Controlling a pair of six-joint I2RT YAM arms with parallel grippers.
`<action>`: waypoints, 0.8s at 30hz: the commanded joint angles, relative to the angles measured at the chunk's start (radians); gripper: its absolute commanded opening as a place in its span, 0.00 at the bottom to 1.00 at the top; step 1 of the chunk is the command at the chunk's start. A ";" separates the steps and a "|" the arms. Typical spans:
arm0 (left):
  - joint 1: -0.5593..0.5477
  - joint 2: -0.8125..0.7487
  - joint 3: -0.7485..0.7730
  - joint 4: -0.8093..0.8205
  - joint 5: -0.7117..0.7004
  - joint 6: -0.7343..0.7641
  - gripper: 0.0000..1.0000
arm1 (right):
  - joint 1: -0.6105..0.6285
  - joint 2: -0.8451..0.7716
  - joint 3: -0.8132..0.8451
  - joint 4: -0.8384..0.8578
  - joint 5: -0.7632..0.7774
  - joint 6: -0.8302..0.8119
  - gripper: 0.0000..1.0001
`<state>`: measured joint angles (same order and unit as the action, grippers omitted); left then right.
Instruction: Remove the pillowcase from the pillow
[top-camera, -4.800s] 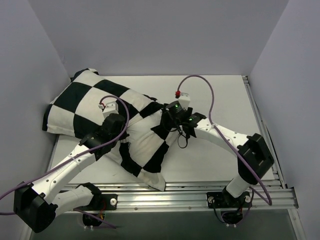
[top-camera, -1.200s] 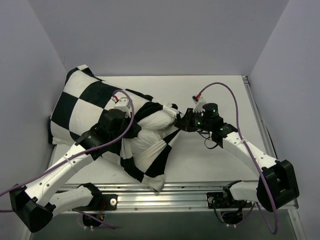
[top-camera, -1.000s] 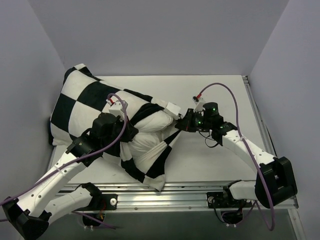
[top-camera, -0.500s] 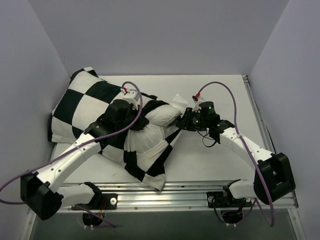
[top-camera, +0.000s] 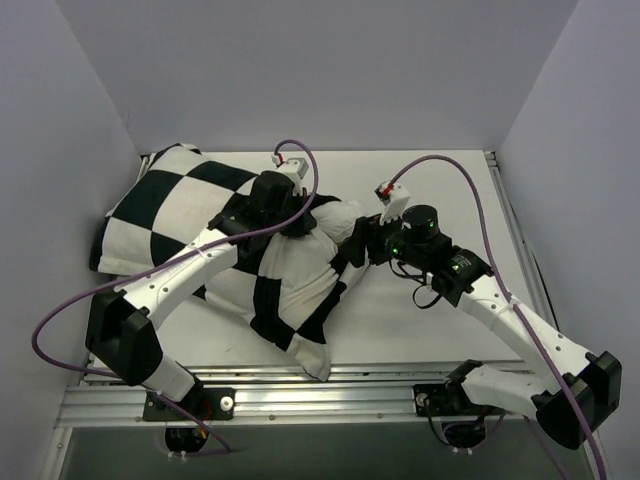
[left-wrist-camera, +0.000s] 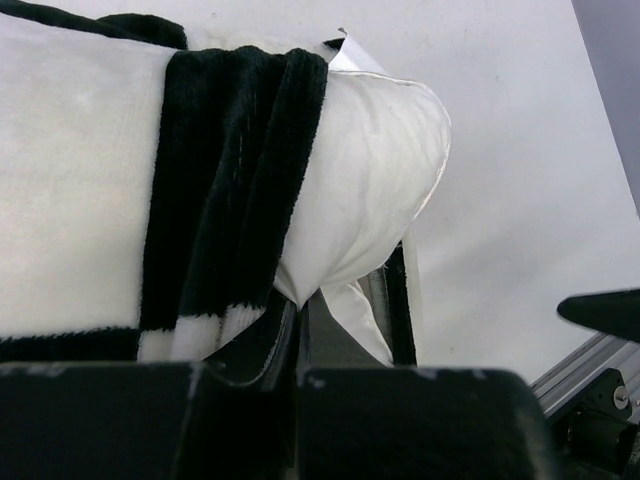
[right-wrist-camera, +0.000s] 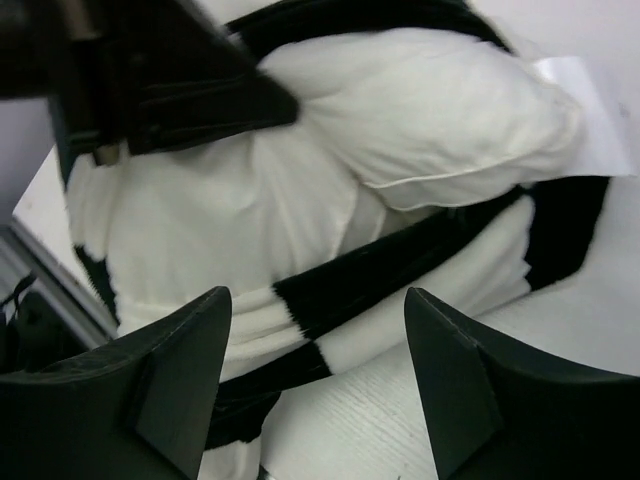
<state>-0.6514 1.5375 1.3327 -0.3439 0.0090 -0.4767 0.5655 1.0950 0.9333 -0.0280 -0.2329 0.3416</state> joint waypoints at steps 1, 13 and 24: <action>0.016 -0.034 0.054 0.008 -0.010 0.052 0.02 | 0.062 0.029 0.038 0.019 -0.139 -0.165 0.66; 0.018 -0.083 0.028 -0.050 0.019 0.089 0.02 | 0.309 0.252 0.140 0.019 -0.227 -0.388 0.70; 0.045 -0.053 0.098 -0.060 -0.055 0.096 0.02 | 0.447 0.407 0.160 -0.134 -0.244 -0.454 0.56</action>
<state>-0.6388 1.5063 1.3449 -0.4492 0.0269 -0.4068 0.9478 1.4487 1.0744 -0.0597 -0.4232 -0.0822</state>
